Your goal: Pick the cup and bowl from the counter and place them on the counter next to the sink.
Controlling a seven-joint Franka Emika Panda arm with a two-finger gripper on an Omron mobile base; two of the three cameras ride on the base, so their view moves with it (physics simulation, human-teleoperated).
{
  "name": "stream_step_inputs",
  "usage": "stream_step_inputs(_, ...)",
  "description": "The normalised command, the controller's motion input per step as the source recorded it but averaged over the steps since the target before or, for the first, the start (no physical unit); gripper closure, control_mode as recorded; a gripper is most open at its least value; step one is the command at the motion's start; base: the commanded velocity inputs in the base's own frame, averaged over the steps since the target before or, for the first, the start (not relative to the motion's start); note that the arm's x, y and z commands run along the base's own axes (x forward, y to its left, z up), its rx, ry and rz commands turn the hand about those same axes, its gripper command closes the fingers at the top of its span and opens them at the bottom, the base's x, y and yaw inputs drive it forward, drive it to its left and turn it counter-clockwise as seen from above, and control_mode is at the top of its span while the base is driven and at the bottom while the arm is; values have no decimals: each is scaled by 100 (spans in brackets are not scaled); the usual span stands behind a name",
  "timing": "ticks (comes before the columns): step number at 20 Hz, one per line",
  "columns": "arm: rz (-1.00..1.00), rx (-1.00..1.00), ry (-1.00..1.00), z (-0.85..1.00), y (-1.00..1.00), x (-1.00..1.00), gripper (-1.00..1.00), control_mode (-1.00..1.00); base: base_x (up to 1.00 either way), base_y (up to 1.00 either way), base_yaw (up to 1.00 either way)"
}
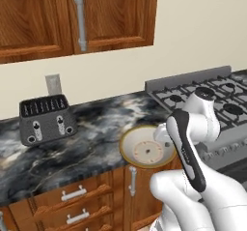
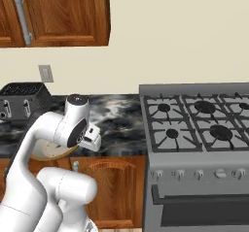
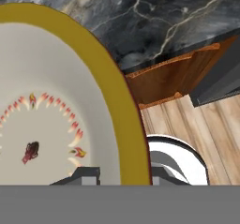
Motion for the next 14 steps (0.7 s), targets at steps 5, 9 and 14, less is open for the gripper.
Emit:
stream_step_inputs(5,0,0,0,0,0,0,100,100,-36,6,19)
stream_step_inputs(9,0,0,0,0,0,0,100,100,-41,14,29)
stream_step_inputs(14,0,0,0,0,0,0,100,100,24,13,27)
